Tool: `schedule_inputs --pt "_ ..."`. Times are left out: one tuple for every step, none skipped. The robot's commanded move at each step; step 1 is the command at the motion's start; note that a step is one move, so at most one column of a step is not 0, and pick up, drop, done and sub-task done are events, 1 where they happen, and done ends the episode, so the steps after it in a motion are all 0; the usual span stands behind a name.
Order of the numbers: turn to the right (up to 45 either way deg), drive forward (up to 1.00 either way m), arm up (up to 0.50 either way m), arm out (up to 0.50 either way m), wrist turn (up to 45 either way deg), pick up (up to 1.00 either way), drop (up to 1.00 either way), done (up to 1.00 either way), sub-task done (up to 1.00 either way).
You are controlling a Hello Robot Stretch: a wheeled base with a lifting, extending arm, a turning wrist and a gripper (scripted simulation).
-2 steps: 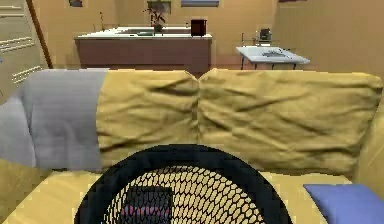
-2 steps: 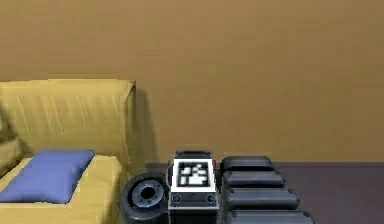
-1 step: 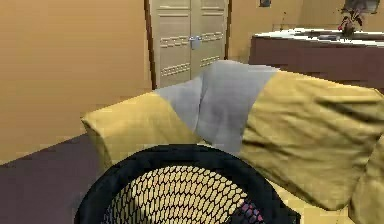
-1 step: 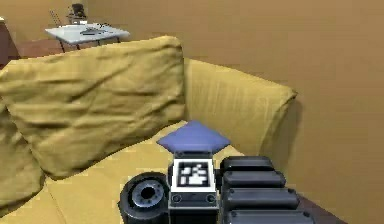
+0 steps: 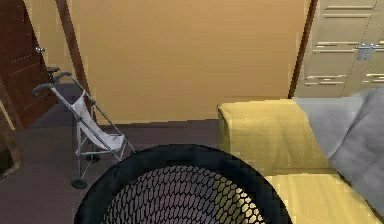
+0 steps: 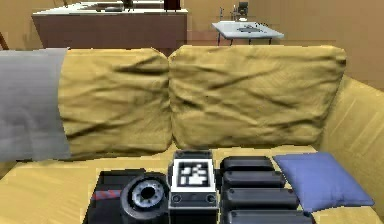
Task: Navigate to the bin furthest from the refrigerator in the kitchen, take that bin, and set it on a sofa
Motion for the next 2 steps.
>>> schedule_inputs --pt "0.0 0.0 0.0 0.48 0.0 0.0 0.0 0.0 0.0" --pt "0.0 0.0 0.0 0.0 45.0 0.0 0.0 0.0 0.0"
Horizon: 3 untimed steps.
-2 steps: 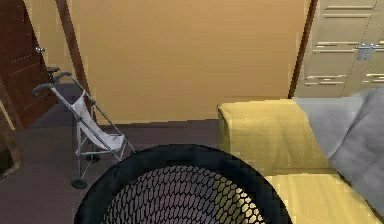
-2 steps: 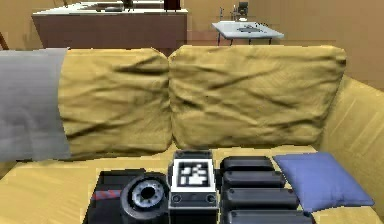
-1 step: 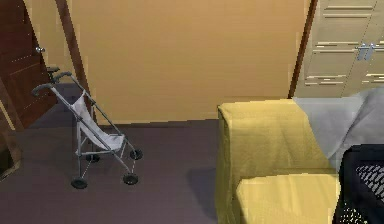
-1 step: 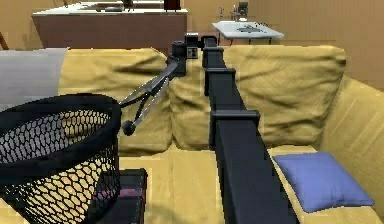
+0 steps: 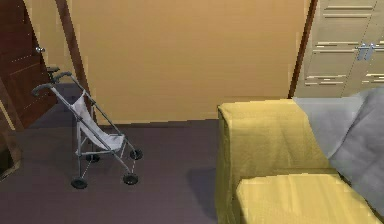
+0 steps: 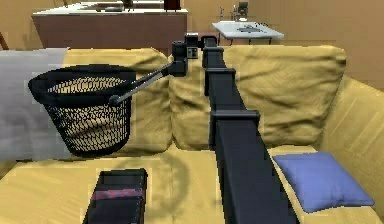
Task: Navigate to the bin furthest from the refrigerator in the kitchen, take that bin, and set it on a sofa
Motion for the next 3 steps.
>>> schedule_inputs --pt "0.0 0.0 0.0 0.0 45.0 0.0 0.0 0.0 0.0" --pt "0.0 0.0 0.0 0.0 45.0 0.0 0.0 0.0 0.0" --pt "0.0 0.0 0.0 0.0 0.0 0.0 1.0 0.0 0.0"
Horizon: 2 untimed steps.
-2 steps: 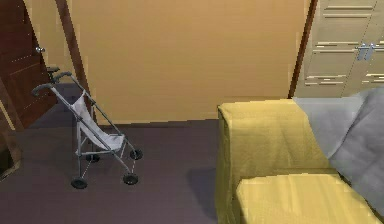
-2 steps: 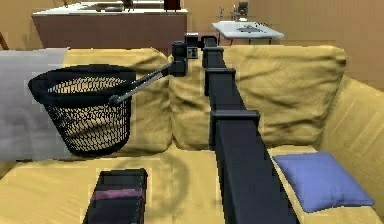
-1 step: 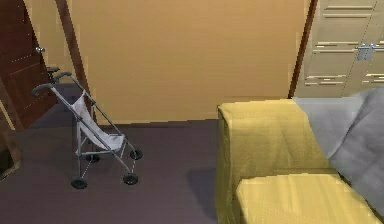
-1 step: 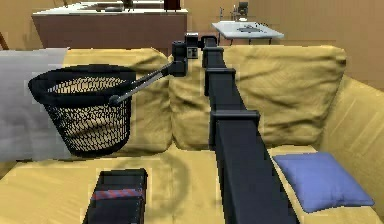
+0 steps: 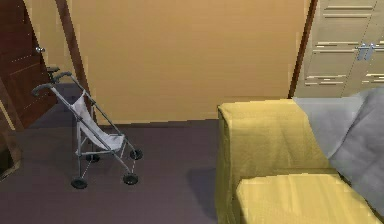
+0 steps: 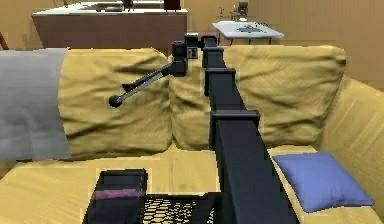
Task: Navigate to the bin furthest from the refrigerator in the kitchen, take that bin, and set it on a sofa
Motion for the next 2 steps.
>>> schedule_inputs --pt "0.0 0.0 0.0 -0.1 0.0 0.0 0.0 0.0 0.0" --pt "0.0 0.0 0.0 0.0 0.0 0.0 0.0 1.0 0.0"
